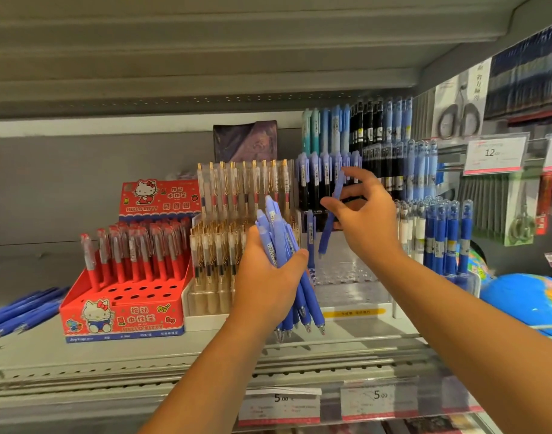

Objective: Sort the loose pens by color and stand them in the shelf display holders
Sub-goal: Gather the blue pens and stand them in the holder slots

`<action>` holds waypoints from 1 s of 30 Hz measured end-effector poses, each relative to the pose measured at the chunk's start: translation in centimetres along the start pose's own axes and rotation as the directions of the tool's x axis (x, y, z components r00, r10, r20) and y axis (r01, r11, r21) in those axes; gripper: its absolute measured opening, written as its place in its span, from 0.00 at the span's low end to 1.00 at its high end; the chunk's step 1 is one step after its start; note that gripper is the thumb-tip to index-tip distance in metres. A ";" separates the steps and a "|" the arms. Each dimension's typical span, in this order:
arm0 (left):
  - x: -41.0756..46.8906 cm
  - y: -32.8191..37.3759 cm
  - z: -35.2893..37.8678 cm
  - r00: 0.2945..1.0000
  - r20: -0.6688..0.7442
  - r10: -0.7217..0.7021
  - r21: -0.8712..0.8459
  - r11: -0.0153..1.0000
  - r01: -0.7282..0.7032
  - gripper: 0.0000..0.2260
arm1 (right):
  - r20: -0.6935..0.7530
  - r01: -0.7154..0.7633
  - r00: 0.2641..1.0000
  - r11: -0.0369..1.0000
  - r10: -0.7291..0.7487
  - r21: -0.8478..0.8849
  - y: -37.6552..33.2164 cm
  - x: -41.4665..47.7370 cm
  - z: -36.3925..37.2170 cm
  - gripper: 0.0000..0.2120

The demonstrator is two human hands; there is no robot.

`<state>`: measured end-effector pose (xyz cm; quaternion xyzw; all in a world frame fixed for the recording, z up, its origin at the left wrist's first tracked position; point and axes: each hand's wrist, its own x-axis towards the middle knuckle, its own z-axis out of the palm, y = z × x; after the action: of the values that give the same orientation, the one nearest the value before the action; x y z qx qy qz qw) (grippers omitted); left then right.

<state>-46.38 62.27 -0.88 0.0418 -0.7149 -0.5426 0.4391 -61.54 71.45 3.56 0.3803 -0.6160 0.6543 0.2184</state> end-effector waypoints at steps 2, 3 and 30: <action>0.0 0.0 0.1 1.000 0.008 0.002 0.023 1.000 -0.002 0.16 | -0.005 0.014 1.000 0.998 -0.014 -0.067 0.3 0.1 0.2 0.24; 0.0 0.0 0.1 1.000 0.008 0.002 0.029 1.000 -0.003 0.16 | -0.006 0.012 1.000 0.996 -0.013 -0.089 0.5 0.1 0.3 0.24; -0.2 0.4 0.4 0.999 0.038 0.001 -0.019 1.000 0.000 0.15 | 0.343 -0.107 0.936 0.993 0.084 0.050 -3.3 -3.8 0.2 0.06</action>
<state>-46.37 62.83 -0.67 0.0271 -0.7179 -0.5500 0.4260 -56.65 72.40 2.72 0.4646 -0.6396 0.6091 0.0635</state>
